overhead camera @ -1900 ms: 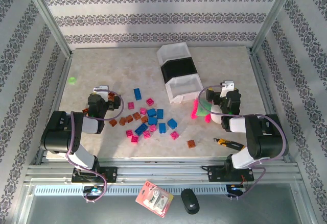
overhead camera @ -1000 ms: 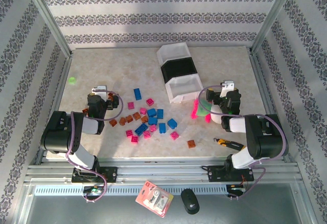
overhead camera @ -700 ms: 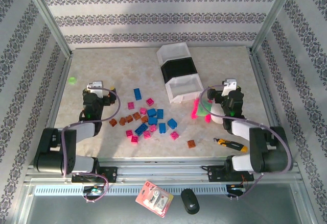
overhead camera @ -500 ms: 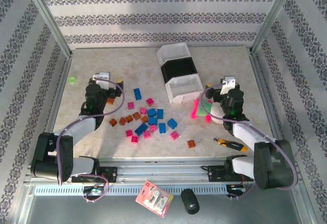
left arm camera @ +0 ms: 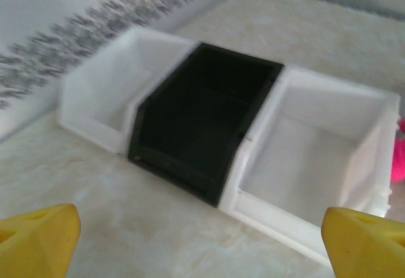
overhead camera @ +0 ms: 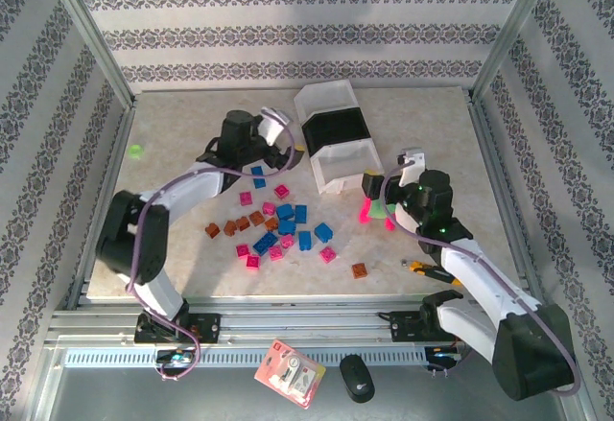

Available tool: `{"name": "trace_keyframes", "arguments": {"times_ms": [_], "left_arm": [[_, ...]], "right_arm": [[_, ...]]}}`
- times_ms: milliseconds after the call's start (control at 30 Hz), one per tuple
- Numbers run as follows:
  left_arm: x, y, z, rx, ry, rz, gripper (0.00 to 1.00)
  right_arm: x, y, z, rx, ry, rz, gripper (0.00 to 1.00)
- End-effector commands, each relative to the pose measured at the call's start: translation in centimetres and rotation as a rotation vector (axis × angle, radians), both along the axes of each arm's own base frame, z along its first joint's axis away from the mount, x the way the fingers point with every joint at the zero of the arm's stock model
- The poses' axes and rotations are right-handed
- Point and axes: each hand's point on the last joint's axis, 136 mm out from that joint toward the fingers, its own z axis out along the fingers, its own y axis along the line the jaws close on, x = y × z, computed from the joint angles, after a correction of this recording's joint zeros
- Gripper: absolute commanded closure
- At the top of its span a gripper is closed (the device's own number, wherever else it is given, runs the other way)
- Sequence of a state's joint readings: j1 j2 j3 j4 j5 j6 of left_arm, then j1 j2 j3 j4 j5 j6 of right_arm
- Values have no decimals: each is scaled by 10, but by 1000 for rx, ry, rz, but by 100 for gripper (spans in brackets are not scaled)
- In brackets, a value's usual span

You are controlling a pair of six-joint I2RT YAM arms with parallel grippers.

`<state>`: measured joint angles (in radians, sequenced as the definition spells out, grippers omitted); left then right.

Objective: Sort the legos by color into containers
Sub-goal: Move the container to the top-center of the table.

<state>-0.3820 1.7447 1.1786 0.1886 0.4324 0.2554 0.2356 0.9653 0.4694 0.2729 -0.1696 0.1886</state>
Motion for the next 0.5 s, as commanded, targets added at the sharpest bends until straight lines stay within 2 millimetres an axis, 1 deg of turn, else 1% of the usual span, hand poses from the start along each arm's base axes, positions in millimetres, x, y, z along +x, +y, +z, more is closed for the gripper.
{"name": "trace_keyframes", "arguments": {"times_ms": [0, 33, 67, 133, 267, 300, 467], "left_arm": [[-12, -37, -33, 52, 106, -174, 4], [-8, -45, -40, 60, 124, -192, 5], [-2, -53, -43, 64, 128, -209, 6], [9, -64, -57, 77, 161, -221, 7], [30, -77, -81, 96, 221, -210, 11], [33, -80, -83, 97, 227, -214, 12], [43, -92, -99, 115, 276, -222, 33]], "right_arm": [[-14, 13, 3, 64, 39, 56, 2], [-16, 13, 3, 68, 40, 57, 2], [-18, 14, 3, 69, 44, 57, 2], [-20, 14, 3, 74, 45, 59, 2], [-24, 13, 3, 73, 46, 55, 2], [-24, 13, 3, 71, 44, 55, 2], [-26, 12, -1, 68, 49, 50, 2]]}}
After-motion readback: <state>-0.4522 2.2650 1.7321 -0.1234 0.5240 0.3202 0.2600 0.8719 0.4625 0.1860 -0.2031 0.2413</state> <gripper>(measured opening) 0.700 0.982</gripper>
